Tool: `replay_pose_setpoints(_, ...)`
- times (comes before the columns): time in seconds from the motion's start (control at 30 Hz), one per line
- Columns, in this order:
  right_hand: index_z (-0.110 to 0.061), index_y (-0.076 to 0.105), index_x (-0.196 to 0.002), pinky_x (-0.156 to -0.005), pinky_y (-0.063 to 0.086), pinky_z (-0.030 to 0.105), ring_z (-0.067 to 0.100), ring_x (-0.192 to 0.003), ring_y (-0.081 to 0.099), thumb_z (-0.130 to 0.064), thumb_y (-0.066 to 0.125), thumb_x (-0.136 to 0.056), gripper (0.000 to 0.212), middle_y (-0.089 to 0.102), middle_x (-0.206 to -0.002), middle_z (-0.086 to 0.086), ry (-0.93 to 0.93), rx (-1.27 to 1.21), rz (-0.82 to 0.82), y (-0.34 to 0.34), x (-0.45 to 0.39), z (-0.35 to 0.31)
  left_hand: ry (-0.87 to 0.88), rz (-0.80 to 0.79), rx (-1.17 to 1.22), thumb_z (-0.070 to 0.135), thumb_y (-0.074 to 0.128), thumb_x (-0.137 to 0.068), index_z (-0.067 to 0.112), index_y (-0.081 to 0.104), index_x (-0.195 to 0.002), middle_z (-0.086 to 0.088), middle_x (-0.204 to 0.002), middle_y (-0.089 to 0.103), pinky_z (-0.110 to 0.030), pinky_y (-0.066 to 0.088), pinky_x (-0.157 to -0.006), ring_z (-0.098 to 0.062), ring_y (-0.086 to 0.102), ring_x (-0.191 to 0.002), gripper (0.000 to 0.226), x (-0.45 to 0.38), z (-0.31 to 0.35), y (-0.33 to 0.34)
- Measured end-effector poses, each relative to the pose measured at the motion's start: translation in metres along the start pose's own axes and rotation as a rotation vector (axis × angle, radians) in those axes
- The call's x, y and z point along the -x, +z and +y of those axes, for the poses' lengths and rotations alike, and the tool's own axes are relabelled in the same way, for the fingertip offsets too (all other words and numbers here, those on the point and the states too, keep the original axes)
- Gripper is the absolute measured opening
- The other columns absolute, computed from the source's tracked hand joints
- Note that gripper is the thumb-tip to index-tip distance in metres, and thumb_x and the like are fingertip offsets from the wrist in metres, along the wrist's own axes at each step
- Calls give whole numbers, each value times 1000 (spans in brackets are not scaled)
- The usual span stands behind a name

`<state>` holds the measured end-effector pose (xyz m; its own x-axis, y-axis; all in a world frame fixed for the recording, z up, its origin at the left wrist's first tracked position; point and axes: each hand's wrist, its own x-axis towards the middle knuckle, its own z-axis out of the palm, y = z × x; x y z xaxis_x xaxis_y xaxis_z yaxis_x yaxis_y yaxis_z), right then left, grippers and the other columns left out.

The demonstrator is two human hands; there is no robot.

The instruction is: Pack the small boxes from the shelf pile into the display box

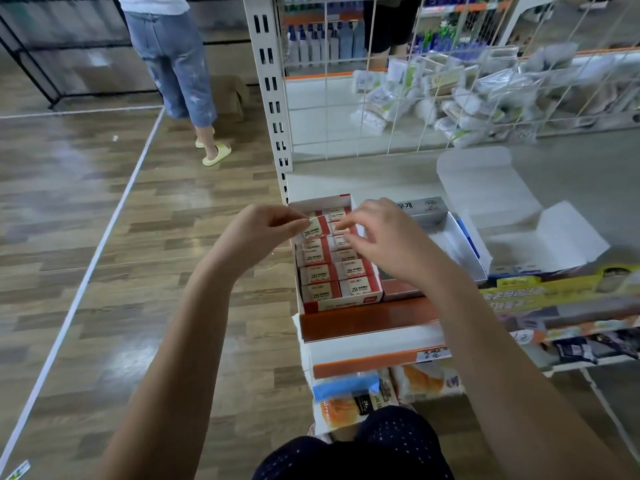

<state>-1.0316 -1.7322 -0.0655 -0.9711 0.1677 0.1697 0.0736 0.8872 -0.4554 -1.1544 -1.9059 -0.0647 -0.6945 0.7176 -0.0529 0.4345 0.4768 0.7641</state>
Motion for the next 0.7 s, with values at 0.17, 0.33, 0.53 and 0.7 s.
replay_pose_setpoints(0.17,-17,62,-114,-81,40,19,5,-91,51,-22,58,-90,25,59,-107,-3,172,-58,74,-9,12,12,99,-99,-161,38,60,-86,35,61,-92,19,-78,63,-9,43,-54,7,59,-69,7,-18,24,13)
replay_pose_setpoints(0.33,-19,62,-116,-80,46,19,6,-89,57,-27,60,-89,28,64,-108,-4,249,-126,14,-4,19,12,100,-188,-206,40,60,-87,27,63,-99,16,-83,62,-16,43,-58,0,59,-73,18,-29,32,22)
replay_pose_setpoints(0.53,-18,63,-115,-80,43,16,5,-91,57,-23,61,-89,26,66,-109,-4,283,-180,17,-2,21,10,100,-267,-247,36,59,-88,24,65,-102,10,-93,65,-24,52,-73,-7,62,-84,19,-31,31,22)
replay_pose_setpoints(0.7,-19,62,-114,-76,41,11,3,-91,56,-23,60,-90,25,66,-108,-6,306,-203,14,0,21,10,130,-296,-336,37,58,-89,25,69,-94,11,-87,65,-23,48,-65,-6,60,-76,17,-31,31,21)
